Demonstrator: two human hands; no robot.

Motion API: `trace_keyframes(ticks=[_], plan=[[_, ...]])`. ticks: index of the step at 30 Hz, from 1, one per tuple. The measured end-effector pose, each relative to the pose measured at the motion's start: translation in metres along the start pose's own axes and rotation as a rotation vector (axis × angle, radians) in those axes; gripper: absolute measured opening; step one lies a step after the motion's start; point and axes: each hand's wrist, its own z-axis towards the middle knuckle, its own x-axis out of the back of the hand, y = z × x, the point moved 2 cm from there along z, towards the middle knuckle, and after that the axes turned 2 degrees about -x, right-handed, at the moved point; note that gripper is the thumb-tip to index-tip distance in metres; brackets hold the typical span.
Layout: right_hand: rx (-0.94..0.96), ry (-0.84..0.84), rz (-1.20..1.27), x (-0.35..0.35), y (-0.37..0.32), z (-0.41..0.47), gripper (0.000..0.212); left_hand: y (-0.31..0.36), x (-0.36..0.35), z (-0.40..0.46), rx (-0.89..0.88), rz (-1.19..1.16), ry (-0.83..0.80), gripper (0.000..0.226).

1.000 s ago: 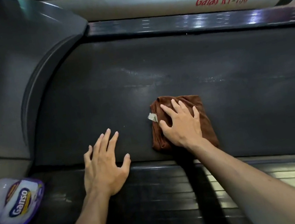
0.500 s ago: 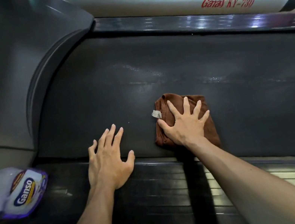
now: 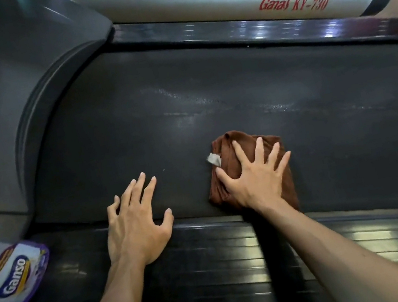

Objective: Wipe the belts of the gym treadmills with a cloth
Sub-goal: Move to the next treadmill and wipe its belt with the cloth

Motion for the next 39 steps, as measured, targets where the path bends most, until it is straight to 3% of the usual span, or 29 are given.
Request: trace_keyframes(ticks=[3, 8, 10, 12, 15, 18, 20, 26, 28, 32, 34, 39], plan=[[0.033, 0.051, 0.015, 0.001, -0.02, 0.02, 0.095, 0.0, 0.0, -0.001, 0.003, 0.002, -0.004, 0.081], [0.358, 0.04, 0.082, -0.001, -0.036, 0.01, 0.086, 0.001, 0.003, -0.001, 0.005, 0.003, -0.011, 0.081], [0.408, 0.003, 0.061, -0.003, -0.025, -0.002, 0.085, 0.001, 0.005, -0.001, 0.01, 0.002, -0.01, 0.081], [0.338, 0.012, 0.058, -0.004, -0.004, -0.009, 0.088, 0.001, 0.005, -0.001, 0.004, 0.003, -0.011, 0.081], [0.053, 0.001, 0.043, -0.001, 0.023, 0.003, 0.094, 0.002, 0.003, 0.0, -0.001, -0.002, -0.016, 0.079], [-0.089, -0.02, 0.036, 0.002, 0.011, 0.027, 0.095, 0.0, 0.001, -0.001, 0.005, -0.007, -0.007, 0.076], [-0.051, -0.01, 0.045, 0.003, -0.009, 0.037, 0.092, -0.001, 0.002, 0.0, 0.005, -0.01, -0.014, 0.076], [0.293, -0.017, 0.063, -0.001, -0.041, -0.01, 0.088, 0.004, 0.003, 0.001, 0.003, -0.001, -0.002, 0.075], [0.247, 0.016, 0.074, -0.003, -0.02, -0.023, 0.09, 0.003, 0.003, 0.001, -0.002, -0.003, 0.003, 0.076], [-0.15, 0.013, 0.053, 0.003, 0.035, -0.007, 0.095, 0.0, -0.003, 0.002, -0.01, 0.003, 0.007, 0.075], [-0.232, -0.019, 0.043, 0.005, 0.036, 0.015, 0.094, 0.0, -0.005, 0.003, -0.011, 0.01, 0.013, 0.074], [0.013, -0.033, 0.034, 0.004, -0.014, 0.04, 0.089, -0.002, -0.005, 0.002, -0.002, 0.008, 0.01, 0.074]])
